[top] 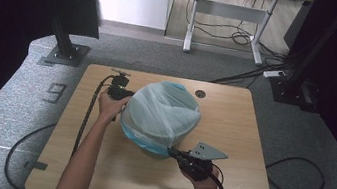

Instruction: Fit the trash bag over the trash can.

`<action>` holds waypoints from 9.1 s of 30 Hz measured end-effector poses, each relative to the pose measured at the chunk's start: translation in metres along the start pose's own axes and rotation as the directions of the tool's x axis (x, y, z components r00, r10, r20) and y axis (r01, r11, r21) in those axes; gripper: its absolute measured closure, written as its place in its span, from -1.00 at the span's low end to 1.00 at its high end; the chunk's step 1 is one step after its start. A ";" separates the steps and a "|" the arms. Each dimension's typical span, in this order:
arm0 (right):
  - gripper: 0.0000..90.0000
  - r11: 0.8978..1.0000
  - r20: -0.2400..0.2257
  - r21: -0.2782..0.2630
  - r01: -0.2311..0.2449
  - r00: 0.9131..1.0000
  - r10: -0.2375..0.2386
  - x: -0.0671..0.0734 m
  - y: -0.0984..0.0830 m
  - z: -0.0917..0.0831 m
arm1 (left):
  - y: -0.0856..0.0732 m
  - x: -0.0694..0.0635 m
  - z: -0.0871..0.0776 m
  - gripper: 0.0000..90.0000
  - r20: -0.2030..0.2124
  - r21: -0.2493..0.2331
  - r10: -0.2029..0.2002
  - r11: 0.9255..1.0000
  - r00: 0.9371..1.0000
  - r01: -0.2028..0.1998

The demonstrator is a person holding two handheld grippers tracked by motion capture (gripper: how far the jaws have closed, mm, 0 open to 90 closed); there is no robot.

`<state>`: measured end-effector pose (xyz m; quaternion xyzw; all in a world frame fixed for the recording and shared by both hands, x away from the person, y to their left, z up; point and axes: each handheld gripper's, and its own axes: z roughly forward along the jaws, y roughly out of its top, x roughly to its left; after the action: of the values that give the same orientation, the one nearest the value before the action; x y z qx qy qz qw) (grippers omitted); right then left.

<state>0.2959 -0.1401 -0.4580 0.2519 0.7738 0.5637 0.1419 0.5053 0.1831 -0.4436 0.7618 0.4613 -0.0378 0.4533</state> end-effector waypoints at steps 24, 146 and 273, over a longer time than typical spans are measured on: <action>0.97 0.997 -0.026 -0.031 -0.065 0.998 0.064 -0.015 -0.009 -0.015 | -0.020 0.003 -0.008 0.70 0.017 0.011 0.054 0.998 0.998 -0.054; -0.18 0.985 0.081 -0.068 -0.161 0.983 0.166 -0.063 -0.061 -0.062 | 0.058 -0.159 0.014 -0.42 -0.035 0.369 0.478 0.823 0.878 -0.433; -0.19 0.982 0.115 -0.011 -0.190 0.975 0.190 -0.072 -0.072 -0.057 | -0.132 -0.109 -0.129 -0.40 -0.211 0.030 0.359 0.932 0.909 -0.361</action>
<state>0.3105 -0.2427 -0.5125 0.3567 0.7368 0.5590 0.1318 0.2993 0.2252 -0.4028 0.8311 0.3592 0.1303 0.4040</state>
